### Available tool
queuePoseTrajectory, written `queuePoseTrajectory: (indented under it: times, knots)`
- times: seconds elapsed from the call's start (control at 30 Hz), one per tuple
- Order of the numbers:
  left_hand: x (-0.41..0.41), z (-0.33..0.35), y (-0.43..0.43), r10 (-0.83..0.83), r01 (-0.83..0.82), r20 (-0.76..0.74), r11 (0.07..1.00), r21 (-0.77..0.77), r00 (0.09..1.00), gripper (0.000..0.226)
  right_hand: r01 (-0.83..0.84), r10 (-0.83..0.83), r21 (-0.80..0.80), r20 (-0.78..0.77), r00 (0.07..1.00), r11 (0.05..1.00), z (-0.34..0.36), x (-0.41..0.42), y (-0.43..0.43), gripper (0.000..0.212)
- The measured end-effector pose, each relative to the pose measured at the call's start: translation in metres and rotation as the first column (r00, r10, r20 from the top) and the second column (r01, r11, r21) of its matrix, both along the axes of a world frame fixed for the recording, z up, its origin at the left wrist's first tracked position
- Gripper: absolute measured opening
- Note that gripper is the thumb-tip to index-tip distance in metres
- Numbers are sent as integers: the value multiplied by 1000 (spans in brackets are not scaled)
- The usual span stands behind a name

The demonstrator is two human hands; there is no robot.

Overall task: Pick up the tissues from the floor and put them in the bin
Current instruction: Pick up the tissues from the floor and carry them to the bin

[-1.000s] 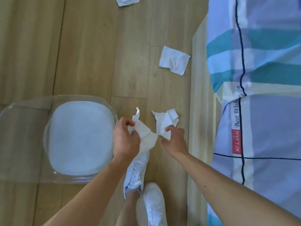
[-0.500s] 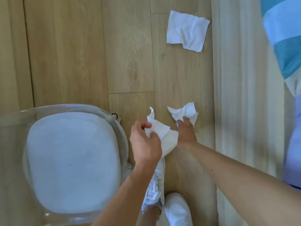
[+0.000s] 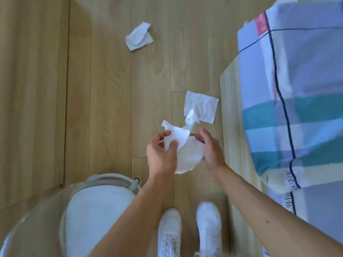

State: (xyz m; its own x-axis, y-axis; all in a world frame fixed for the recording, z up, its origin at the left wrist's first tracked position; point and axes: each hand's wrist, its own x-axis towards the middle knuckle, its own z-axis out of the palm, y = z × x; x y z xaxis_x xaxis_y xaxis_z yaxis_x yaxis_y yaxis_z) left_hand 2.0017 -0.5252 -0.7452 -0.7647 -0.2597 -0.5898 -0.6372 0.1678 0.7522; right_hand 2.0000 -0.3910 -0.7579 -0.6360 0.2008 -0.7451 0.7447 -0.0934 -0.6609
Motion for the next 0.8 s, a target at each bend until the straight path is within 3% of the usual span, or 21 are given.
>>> queuePoseTrajectory:
  times: [0.13, 0.23, 0.33, 0.4, 0.47, 0.5, 0.57, 0.67, 0.8]
  knots:
    - [-63, 4, 14, -220, 220, -4, 975, 38, 976, 42, 27, -34, -137, -52, 998, 990, 12, -61, 5, 40]
    - [-98, -15, 19, -279, 280, -42, 960, 9, 959, 39, -47, 38, -194, -51, 998, 980, -2, -101, 10, 43]
    - [-129, -45, 18, -250, 239, -49, 957, -167, 967, 33, -188, 182, -47, -116, 976, 981, -39, -136, 14, 63]
    - [-141, -70, 14, -167, 154, -38, 961, -231, 985, 30, -172, 193, 154, -134, 972, 973, -75, -152, 17, 59]
    - [-145, -95, 7, -102, 98, -3, 958, -268, 995, 29, -153, 185, 393, -45, 982, 907, -120, -163, 27, 42]
    - [-145, -105, 3, -83, 84, 17, 956, -280, 996, 29, -223, 228, 487, 50, 972, 844, -143, -166, 33, 32]
    - [-140, -125, -6, -51, 64, 55, 958, -278, 997, 30, -487, 386, 520, 298, 873, 702, -184, -167, 45, 18]
    - [-132, -144, -17, -17, 43, 92, 957, -287, 996, 28, -701, 515, 400, 481, 709, 591, -227, -159, 57, 30]
    - [-130, -152, -25, 0, 41, 138, 953, -299, 990, 32, -762, 580, 453, 495, 647, 463, -243, -147, 58, 56]
